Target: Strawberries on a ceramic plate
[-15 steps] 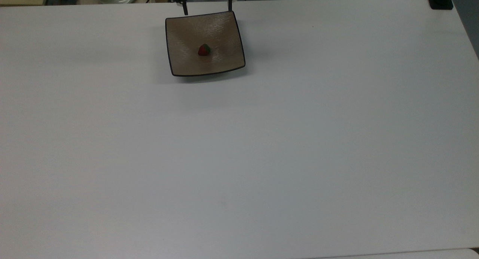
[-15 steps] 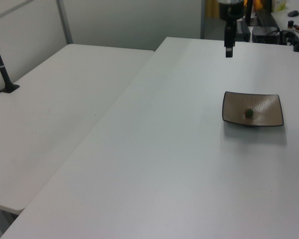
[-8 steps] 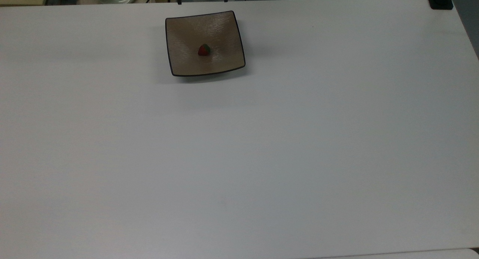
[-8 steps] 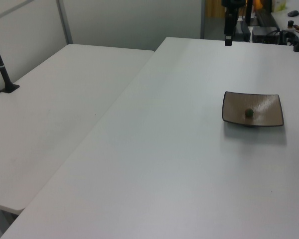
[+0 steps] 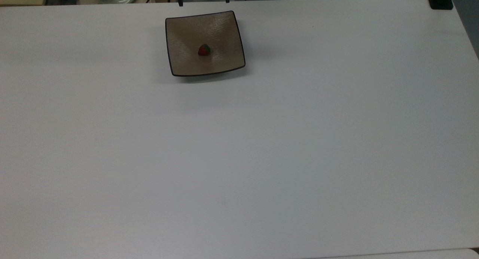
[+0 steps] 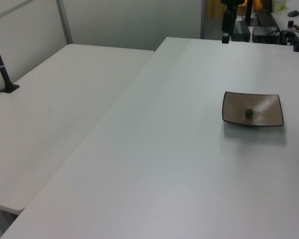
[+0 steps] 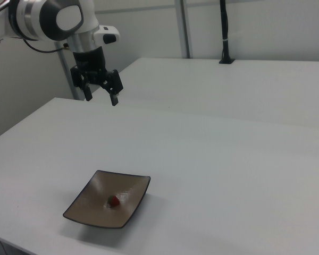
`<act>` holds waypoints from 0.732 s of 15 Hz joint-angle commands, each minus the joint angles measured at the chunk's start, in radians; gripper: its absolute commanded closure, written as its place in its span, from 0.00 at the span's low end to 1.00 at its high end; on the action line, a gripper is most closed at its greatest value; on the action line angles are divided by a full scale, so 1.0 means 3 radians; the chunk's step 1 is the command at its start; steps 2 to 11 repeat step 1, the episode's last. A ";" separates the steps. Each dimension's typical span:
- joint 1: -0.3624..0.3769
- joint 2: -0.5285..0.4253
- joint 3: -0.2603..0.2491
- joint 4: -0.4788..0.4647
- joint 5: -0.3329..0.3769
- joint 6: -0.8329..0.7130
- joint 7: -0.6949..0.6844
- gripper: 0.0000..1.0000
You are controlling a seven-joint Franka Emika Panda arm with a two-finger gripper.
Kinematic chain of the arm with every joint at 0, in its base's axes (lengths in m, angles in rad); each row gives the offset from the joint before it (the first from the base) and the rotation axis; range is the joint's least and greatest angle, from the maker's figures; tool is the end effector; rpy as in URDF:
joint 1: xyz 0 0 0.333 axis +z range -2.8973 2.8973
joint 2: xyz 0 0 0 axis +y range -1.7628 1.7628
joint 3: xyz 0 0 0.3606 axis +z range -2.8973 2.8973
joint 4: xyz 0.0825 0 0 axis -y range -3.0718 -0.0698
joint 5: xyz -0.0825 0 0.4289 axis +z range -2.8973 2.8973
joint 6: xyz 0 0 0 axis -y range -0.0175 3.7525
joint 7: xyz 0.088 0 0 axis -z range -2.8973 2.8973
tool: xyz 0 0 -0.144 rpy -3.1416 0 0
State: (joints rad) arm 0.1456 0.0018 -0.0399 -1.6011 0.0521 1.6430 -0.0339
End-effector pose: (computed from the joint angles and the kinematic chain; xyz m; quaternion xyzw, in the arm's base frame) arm 0.6040 0.0713 0.6220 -0.9971 -0.0684 -0.0191 0.0267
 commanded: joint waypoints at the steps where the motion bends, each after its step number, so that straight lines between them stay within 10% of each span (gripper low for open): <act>1: 0.0072 -0.0016 -0.0077 -0.0017 0.0056 0.0076 -0.0005 0.00; 11: 0.0072 -0.0016 -0.0077 -0.0017 0.0056 0.0076 -0.0005 0.00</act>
